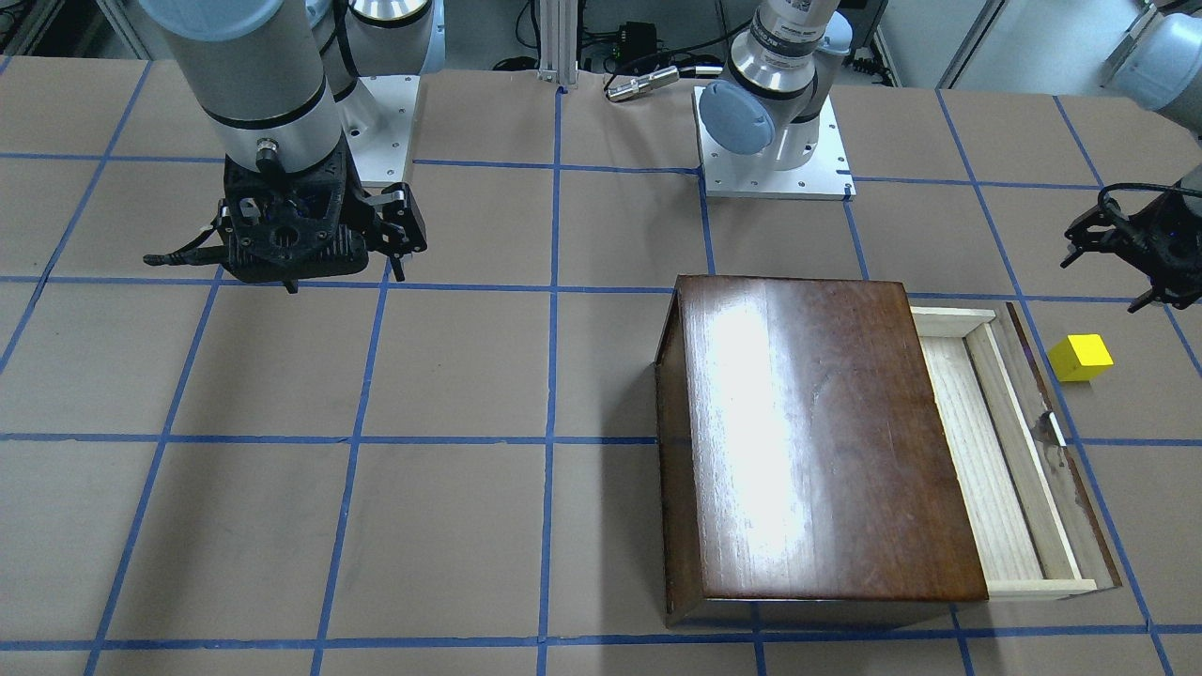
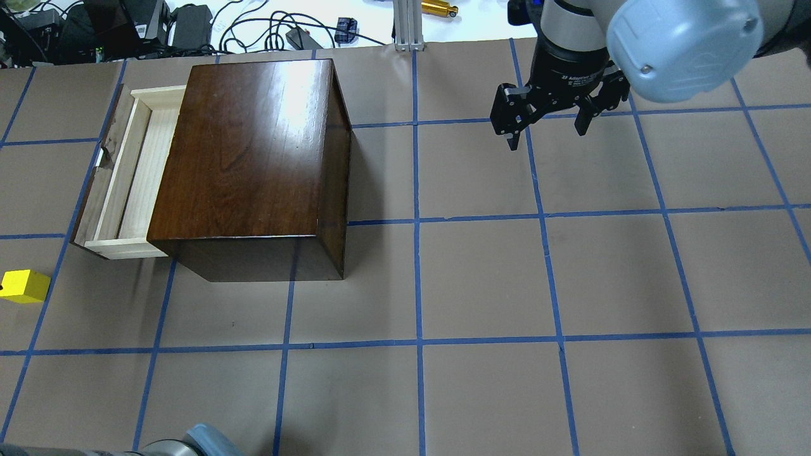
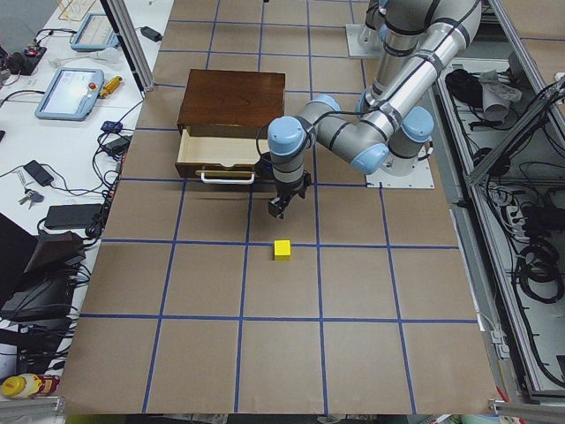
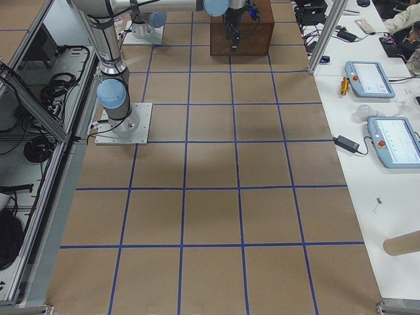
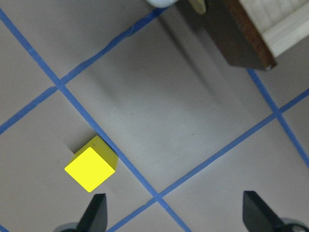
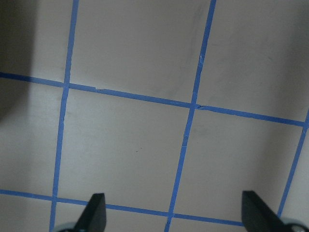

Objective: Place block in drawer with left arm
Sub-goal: 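Move the left gripper down toward the yellow cube, then grasp the yellow cube with the left gripper, then lift the yellow cube and carry it over the open drawer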

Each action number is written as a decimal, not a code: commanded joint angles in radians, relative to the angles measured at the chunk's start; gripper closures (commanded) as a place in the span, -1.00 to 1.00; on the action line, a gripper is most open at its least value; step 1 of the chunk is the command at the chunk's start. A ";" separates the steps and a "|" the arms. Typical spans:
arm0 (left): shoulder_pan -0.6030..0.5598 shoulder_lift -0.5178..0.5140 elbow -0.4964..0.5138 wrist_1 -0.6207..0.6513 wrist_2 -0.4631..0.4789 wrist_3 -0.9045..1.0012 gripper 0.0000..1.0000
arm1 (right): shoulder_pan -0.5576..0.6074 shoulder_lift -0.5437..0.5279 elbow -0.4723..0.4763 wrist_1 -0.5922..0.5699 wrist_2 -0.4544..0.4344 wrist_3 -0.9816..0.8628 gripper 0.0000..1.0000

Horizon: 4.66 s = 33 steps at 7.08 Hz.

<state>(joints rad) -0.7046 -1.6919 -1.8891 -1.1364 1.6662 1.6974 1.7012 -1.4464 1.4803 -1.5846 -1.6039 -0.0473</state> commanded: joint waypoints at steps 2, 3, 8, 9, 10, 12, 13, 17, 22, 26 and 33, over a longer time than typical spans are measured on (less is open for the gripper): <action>0.046 -0.070 -0.034 0.137 -0.010 0.294 -1.00 | 0.000 0.000 0.000 0.000 -0.001 0.000 -1.00; 0.053 -0.096 -0.033 0.167 -0.026 0.397 -1.00 | 0.000 0.000 0.000 0.000 -0.001 0.001 -1.00; 0.057 -0.183 -0.028 0.238 -0.065 0.743 -1.00 | 0.000 0.000 0.000 0.000 -0.001 0.000 -1.00; 0.082 -0.199 -0.030 0.241 -0.103 0.799 -1.00 | 0.000 0.000 0.000 0.000 -0.001 0.000 -1.00; 0.086 -0.216 -0.030 0.244 -0.105 0.803 -1.00 | 0.000 0.000 0.000 0.000 -0.001 0.000 -1.00; 0.090 -0.250 -0.031 0.294 -0.105 0.805 -1.00 | 0.000 0.000 0.000 0.000 -0.001 0.000 -1.00; 0.090 -0.261 -0.030 0.305 -0.103 0.805 -1.00 | 0.000 0.000 0.000 0.000 0.001 0.001 -1.00; 0.091 -0.302 -0.030 0.351 -0.103 0.805 -1.00 | 0.000 0.000 0.000 0.000 0.001 0.000 -1.00; 0.094 -0.304 -0.030 0.351 -0.105 0.805 0.26 | 0.000 0.000 0.000 0.000 -0.001 0.001 -1.00; 0.094 -0.305 -0.030 0.353 -0.103 0.805 0.55 | 0.000 0.000 0.000 0.000 -0.001 0.001 -1.00; 0.067 -0.206 0.094 0.128 -0.100 0.742 1.00 | 0.000 0.000 0.000 0.000 -0.001 0.000 -1.00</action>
<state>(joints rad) -0.6301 -1.9323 -1.8601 -0.8838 1.5745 2.4668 1.7012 -1.4466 1.4803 -1.5846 -1.6040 -0.0467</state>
